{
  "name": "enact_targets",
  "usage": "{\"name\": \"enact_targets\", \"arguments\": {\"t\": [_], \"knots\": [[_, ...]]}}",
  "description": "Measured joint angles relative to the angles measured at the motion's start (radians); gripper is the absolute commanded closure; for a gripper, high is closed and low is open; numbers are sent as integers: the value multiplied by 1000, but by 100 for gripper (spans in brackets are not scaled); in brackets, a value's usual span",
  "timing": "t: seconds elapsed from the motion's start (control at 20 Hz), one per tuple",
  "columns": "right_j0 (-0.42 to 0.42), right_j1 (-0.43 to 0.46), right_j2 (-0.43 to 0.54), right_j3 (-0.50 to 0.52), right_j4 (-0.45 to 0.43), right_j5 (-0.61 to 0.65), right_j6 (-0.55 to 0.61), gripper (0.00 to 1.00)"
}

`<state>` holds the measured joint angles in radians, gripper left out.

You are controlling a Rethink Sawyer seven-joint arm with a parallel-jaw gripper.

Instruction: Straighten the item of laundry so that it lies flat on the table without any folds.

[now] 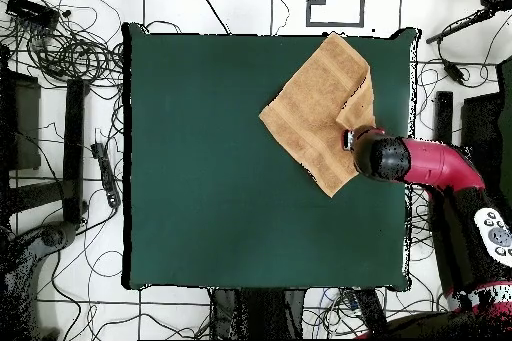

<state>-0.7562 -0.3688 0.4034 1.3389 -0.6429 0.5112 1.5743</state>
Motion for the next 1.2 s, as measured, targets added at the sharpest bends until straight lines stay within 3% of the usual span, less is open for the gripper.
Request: {"name": "enact_targets", "arguments": {"t": [0.35, 0.4, 1.2], "knots": [[4, 1, -1, -8, 12, 18, 0, 0], [5, 1, -1, -9, 15, 21, 0, 100], [29, -1, -17, -11, 34, 21, 0, 100]]}}
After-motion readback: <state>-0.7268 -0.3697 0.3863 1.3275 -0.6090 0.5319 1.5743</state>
